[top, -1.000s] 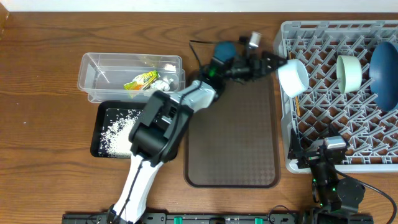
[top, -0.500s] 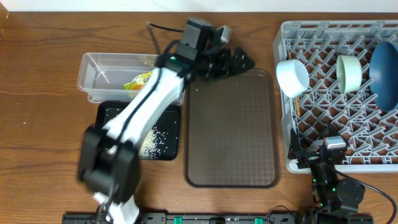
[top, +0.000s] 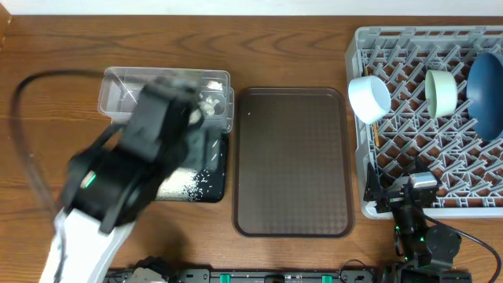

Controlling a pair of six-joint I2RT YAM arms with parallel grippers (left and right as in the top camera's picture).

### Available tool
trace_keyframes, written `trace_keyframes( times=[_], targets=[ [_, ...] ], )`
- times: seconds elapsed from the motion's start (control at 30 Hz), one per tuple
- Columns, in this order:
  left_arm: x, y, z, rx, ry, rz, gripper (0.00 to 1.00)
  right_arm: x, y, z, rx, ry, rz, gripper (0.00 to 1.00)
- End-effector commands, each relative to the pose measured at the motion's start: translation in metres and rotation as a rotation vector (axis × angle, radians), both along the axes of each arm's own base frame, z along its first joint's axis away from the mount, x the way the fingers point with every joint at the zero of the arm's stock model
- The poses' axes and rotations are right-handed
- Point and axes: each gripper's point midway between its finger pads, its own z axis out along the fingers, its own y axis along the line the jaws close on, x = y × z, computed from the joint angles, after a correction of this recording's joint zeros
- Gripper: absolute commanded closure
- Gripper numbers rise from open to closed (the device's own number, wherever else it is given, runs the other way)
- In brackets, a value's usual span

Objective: Sort waste into correct bins and load items into the dishwasher rack

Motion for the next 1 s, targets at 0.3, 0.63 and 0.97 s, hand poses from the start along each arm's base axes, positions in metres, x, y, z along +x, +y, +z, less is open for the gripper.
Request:
trace_keyframes(
  times=[0.3,0.63,0.97],
  targets=[
    [-0.048,0.053,0.045,0.081,-0.229,0.046,0.02,0.000,0.000,-0.001,-0.002,0.000,0.003,0.01],
    [-0.006,0.036,0.051,0.122,-0.495,-0.127,0.02,0.000,0.000,-0.001,-0.002,0.000,0.003,0.01],
    [-0.002,0.042,-0.004,-0.040,-0.748,-0.076,0.02,0.000,0.000,-0.001,-0.002,0.000,0.004,0.01]
  ],
)
